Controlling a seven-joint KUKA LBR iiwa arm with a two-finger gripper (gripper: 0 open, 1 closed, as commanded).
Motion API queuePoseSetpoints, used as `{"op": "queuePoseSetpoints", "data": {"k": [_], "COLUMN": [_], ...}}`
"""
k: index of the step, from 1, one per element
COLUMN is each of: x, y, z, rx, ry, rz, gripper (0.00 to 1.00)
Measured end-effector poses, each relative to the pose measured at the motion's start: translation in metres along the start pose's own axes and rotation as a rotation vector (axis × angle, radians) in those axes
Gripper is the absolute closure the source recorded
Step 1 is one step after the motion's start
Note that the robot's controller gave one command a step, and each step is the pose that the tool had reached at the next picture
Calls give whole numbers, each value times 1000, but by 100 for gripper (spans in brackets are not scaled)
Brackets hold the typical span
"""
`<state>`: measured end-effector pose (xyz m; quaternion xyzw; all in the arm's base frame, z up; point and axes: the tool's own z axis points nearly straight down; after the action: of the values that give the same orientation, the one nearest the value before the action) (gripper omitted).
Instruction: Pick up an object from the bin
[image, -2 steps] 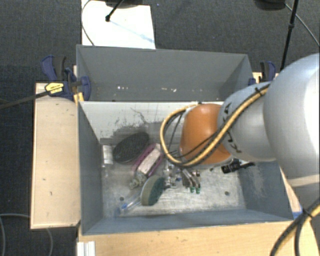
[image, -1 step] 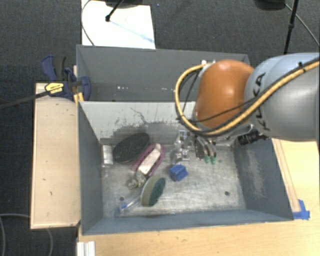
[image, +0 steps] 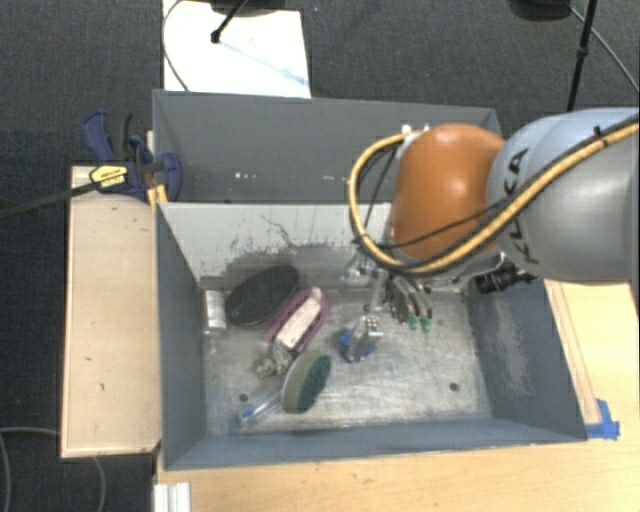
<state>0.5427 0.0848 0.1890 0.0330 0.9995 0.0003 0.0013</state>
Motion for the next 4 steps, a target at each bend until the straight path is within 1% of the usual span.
{"op": "queuePoseSetpoints", "data": {"k": [1,2,3,4], "x": [-40,-39,-38,-30], "y": [20,98,95,85], "z": [92,107,107,34], "rx": [-2,-3,-2,-1], "ry": [-17,-8,-5,-5], "rz": [-398,-359,-353,-734], "gripper": [0,0,100,100]}}
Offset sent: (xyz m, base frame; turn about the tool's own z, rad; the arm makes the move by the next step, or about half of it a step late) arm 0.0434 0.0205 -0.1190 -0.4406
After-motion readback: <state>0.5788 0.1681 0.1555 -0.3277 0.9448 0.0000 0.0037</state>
